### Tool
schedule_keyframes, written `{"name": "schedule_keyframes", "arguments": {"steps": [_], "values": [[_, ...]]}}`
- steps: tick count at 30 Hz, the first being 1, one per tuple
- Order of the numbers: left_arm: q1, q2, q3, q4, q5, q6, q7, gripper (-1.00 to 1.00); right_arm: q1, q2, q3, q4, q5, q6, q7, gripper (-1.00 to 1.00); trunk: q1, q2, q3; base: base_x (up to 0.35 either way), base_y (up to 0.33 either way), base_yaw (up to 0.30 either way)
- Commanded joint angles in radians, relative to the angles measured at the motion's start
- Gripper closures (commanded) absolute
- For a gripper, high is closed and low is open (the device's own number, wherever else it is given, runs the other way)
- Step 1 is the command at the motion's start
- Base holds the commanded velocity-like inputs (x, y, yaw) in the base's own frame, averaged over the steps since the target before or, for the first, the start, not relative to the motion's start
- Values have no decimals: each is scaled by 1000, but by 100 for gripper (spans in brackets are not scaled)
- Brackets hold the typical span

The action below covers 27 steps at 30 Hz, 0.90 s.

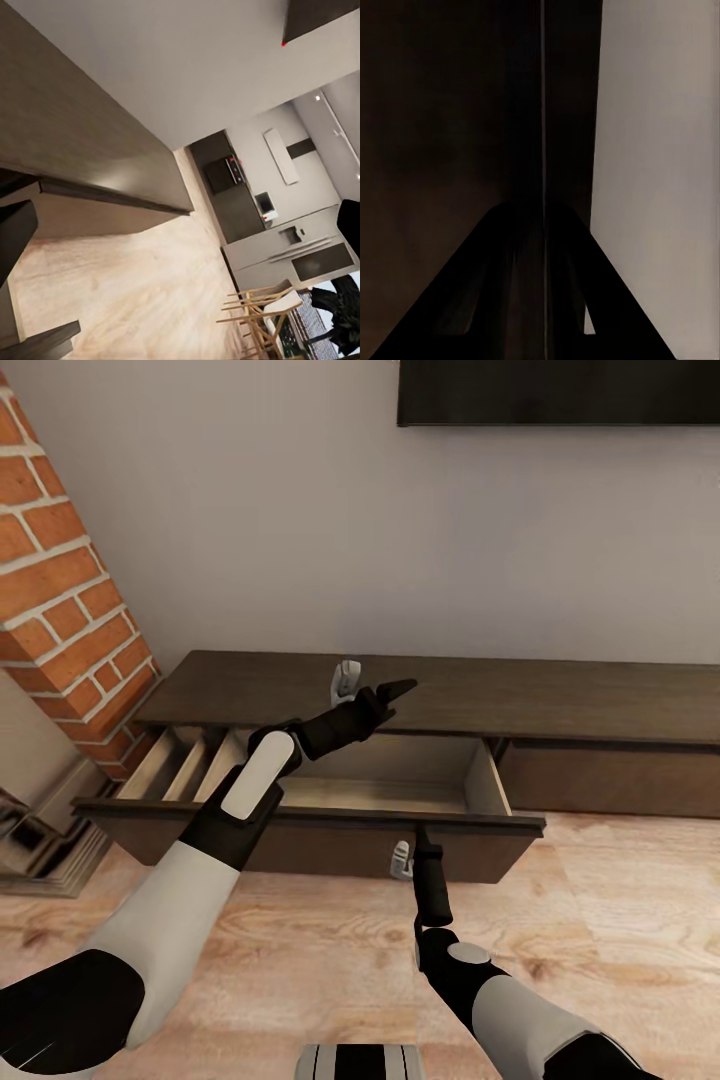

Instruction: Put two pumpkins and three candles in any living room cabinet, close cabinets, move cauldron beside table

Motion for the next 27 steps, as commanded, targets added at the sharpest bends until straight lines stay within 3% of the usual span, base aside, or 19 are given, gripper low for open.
{"name": "schedule_keyframes", "arguments": {"steps": [1,8,14,27], "values": [[0,0,0,-1,0,0,0,-100,-1,0,-31,-3,-11,3,0,100,0,0,0,-25,0,0],[0,0,0,-2,0,0,0,-100,-1,0,-31,-3,-11,3,0,100,0,0,0,-16,0,0],[0,0,0,-2,0,0,0,-100,0,0,-31,-3,-11,3,0,100,0,0,0,-202,0,0],[0,0,1,-2,0,0,0,-100,2,0,-31,-2,-11,-4,0,100,0,0,0,-12,0,0]]}}
